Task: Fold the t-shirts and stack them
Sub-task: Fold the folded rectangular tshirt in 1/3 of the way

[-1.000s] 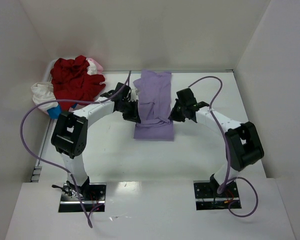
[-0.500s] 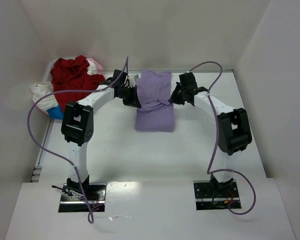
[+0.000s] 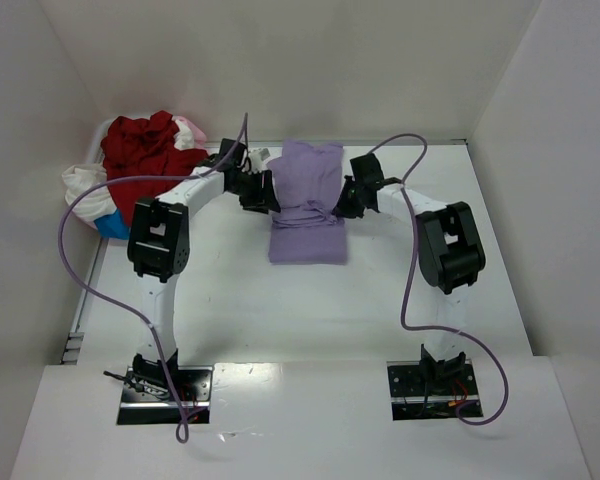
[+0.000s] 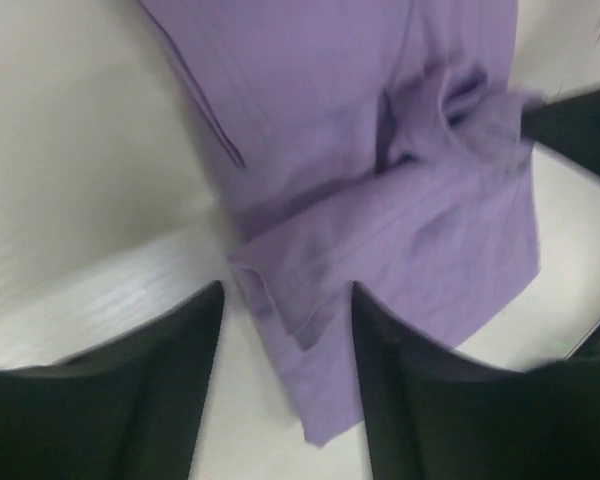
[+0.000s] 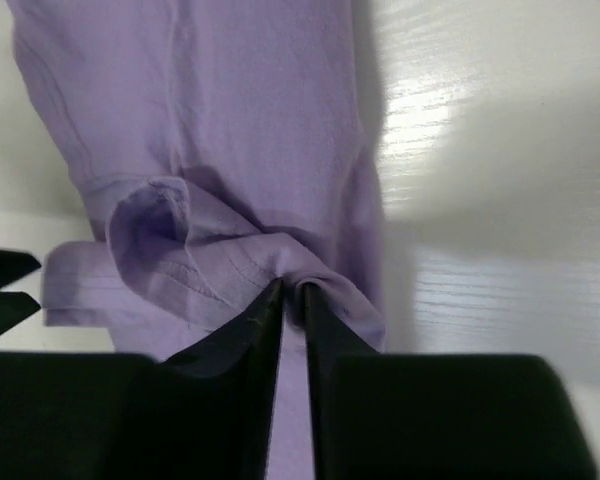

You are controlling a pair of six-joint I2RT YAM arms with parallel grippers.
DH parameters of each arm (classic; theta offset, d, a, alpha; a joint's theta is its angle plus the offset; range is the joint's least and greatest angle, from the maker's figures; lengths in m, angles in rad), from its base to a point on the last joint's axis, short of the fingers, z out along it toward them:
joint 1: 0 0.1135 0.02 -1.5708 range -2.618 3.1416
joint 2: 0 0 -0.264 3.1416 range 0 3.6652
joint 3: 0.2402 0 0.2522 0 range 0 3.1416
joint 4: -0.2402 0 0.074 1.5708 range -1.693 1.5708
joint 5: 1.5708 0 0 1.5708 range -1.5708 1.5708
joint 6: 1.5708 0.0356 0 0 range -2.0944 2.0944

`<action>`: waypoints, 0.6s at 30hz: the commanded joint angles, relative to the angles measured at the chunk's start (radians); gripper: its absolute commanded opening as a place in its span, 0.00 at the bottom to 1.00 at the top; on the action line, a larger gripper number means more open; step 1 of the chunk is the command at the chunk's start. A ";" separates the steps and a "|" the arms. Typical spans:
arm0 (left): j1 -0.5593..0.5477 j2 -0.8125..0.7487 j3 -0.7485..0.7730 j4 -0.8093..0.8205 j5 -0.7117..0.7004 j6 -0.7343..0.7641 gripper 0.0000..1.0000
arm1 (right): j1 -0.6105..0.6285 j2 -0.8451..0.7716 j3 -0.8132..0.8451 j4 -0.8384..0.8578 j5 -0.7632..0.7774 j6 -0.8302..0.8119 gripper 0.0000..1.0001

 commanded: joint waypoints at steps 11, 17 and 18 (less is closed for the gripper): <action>0.039 -0.094 0.039 0.036 0.103 0.066 1.00 | -0.047 -0.129 0.068 0.052 -0.029 -0.039 0.62; -0.002 -0.273 -0.197 0.109 0.188 0.055 0.97 | -0.047 -0.198 -0.058 0.101 -0.150 -0.039 0.31; -0.028 -0.290 -0.226 0.121 0.188 0.055 0.95 | -0.047 -0.198 -0.073 0.121 -0.167 -0.039 0.27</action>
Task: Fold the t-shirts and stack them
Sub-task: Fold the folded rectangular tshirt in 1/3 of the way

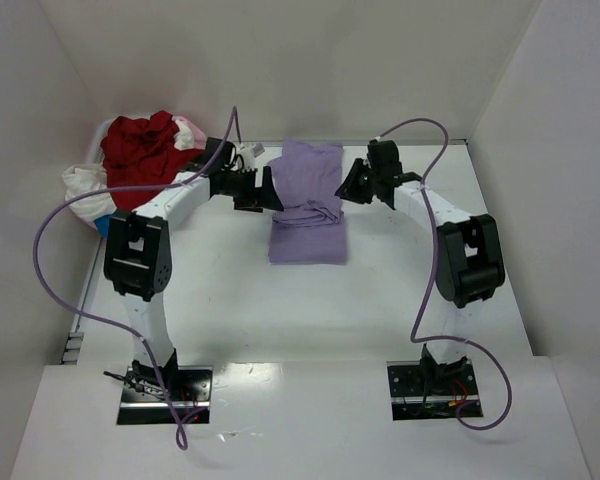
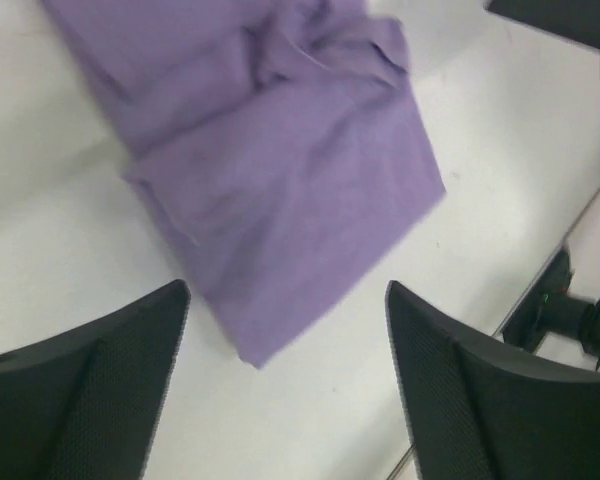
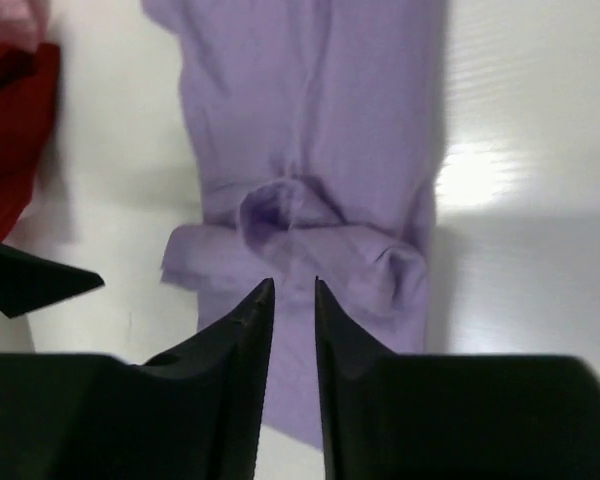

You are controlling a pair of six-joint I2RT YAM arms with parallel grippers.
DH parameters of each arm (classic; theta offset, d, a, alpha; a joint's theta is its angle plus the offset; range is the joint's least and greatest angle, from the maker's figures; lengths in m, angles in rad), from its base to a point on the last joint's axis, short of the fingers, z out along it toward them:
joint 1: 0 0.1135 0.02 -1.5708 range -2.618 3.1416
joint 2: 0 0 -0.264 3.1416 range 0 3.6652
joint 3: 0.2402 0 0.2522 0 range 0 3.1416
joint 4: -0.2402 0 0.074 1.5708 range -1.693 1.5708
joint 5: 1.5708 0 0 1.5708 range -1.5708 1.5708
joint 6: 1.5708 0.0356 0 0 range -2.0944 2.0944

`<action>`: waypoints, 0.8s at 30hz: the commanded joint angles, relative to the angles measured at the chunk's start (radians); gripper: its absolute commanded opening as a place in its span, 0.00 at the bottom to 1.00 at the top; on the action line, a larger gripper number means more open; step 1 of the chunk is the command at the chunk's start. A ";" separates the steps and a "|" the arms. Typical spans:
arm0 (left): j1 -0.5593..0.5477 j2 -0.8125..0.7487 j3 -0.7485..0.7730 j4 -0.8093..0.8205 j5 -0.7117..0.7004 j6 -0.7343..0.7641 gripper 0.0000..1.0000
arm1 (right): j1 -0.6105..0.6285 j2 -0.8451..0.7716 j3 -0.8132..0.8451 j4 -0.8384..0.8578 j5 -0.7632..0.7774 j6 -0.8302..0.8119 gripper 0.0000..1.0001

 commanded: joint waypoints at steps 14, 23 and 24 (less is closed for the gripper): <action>-0.141 -0.101 -0.349 0.316 0.073 -0.118 0.61 | 0.120 0.064 -0.108 0.109 -0.176 -0.006 0.20; -0.141 -0.013 -0.340 0.348 0.001 -0.176 0.61 | 0.120 0.180 -0.070 0.086 -0.156 -0.035 0.20; -0.141 0.001 -0.340 0.348 0.000 -0.176 0.61 | 0.120 0.189 -0.056 0.077 -0.147 -0.035 0.20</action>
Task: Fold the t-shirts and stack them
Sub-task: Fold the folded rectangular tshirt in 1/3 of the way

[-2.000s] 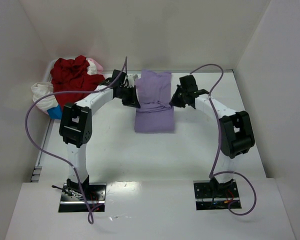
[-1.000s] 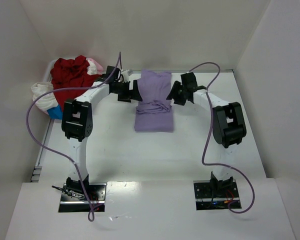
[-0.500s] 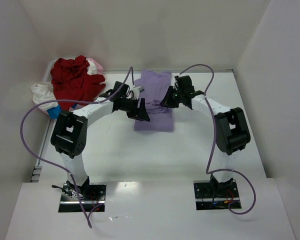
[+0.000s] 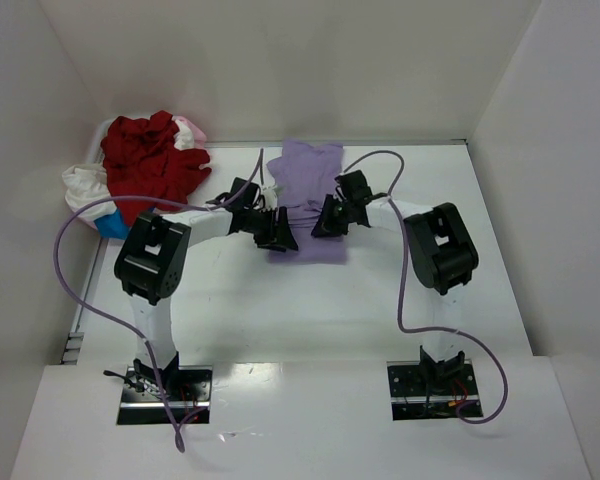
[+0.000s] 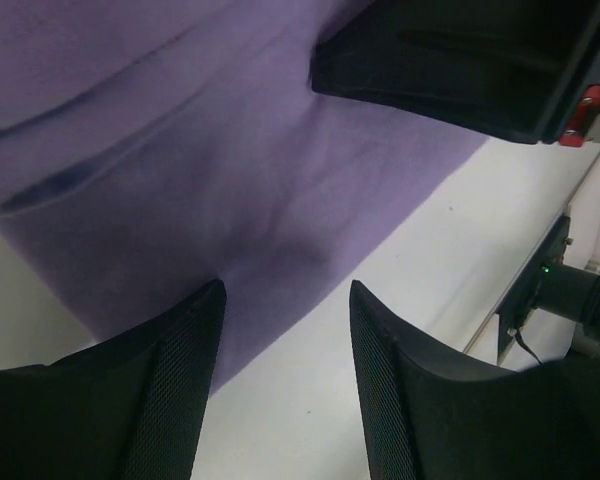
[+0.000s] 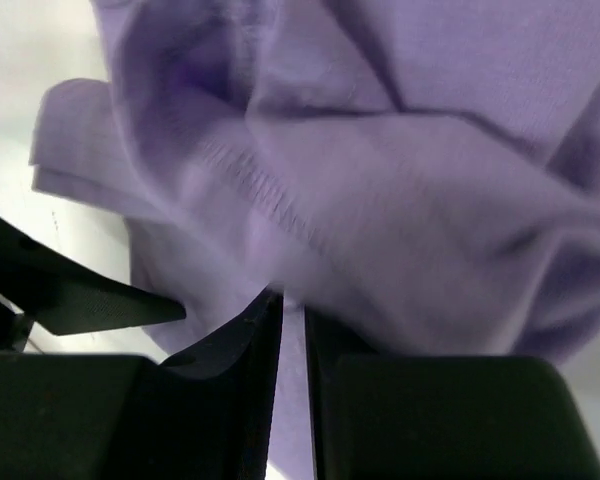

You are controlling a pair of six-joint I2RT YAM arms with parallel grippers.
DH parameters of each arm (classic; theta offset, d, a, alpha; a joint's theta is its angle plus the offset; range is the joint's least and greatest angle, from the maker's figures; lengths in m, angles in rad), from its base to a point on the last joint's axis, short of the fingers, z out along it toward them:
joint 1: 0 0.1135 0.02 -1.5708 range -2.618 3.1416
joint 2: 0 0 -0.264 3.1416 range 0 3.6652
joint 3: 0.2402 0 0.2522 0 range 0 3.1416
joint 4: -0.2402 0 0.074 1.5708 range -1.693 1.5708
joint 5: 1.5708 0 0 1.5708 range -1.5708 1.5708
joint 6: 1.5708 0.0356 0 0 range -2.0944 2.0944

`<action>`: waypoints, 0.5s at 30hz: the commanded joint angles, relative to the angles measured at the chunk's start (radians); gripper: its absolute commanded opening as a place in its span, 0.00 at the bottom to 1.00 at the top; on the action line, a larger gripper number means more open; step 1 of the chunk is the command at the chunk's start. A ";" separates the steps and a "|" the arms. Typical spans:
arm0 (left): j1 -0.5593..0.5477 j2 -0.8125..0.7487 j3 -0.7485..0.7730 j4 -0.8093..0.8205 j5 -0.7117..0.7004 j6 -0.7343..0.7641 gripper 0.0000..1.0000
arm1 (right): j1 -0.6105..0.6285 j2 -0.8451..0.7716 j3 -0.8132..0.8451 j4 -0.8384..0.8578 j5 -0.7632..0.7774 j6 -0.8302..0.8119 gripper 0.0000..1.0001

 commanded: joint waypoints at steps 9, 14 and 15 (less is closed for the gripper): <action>0.003 0.072 0.022 0.033 -0.035 -0.002 0.61 | 0.000 0.108 0.156 -0.019 0.157 -0.045 0.20; 0.003 0.092 0.031 0.022 -0.035 -0.002 0.61 | -0.012 0.171 0.255 -0.032 0.197 -0.045 0.20; 0.003 0.092 0.031 0.022 -0.035 0.007 0.61 | -0.021 0.171 0.266 -0.032 0.197 -0.045 0.20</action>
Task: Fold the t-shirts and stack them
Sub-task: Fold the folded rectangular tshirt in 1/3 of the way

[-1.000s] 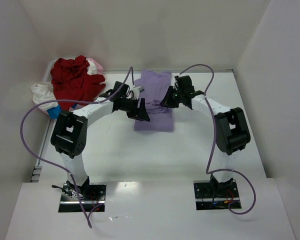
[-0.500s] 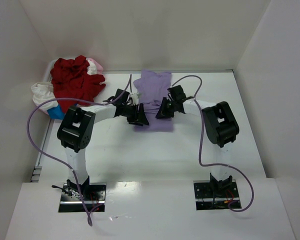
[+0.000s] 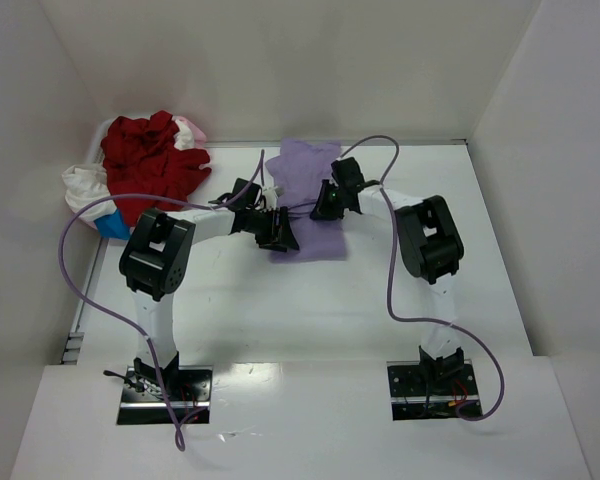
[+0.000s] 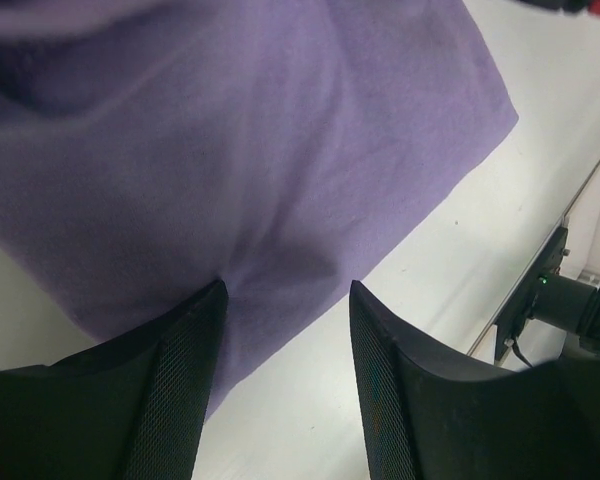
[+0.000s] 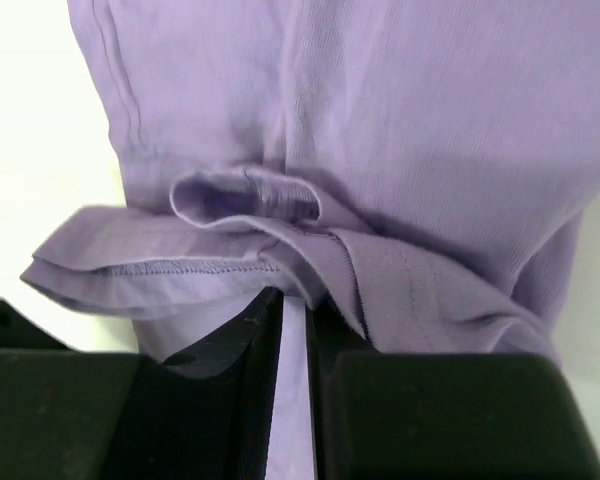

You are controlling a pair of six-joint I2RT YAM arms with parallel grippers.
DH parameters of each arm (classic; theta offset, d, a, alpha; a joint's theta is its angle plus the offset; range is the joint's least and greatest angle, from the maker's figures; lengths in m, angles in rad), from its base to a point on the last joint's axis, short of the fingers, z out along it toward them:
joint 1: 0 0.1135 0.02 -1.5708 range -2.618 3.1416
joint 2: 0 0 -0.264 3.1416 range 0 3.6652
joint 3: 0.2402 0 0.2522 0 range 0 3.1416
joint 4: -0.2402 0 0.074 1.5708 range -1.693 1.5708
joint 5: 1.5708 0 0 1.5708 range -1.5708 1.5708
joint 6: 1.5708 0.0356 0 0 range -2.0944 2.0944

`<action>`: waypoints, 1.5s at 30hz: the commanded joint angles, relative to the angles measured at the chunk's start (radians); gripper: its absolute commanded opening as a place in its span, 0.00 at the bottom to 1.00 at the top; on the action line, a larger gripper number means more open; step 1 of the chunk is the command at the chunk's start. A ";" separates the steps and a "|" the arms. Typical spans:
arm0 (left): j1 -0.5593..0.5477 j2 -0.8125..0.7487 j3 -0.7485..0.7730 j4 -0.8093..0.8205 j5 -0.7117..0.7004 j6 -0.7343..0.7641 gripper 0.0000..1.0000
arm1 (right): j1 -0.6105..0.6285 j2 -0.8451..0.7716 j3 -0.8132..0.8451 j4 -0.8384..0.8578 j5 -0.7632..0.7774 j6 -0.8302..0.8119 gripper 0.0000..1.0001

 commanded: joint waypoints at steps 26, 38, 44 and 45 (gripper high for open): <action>0.060 0.089 0.304 -0.097 -0.076 0.060 0.62 | -0.102 -0.199 0.116 0.009 0.080 -0.046 0.25; 0.097 0.238 0.461 -0.128 -0.085 0.069 0.62 | -0.102 -0.314 -0.162 0.065 0.037 -0.027 0.25; 0.116 0.266 0.522 -0.117 -0.076 0.049 0.64 | -0.102 -0.314 -0.202 0.075 0.014 -0.018 0.25; 0.116 0.266 0.523 -0.117 -0.076 0.049 0.66 | -0.102 -0.314 -0.211 0.075 0.014 -0.018 0.25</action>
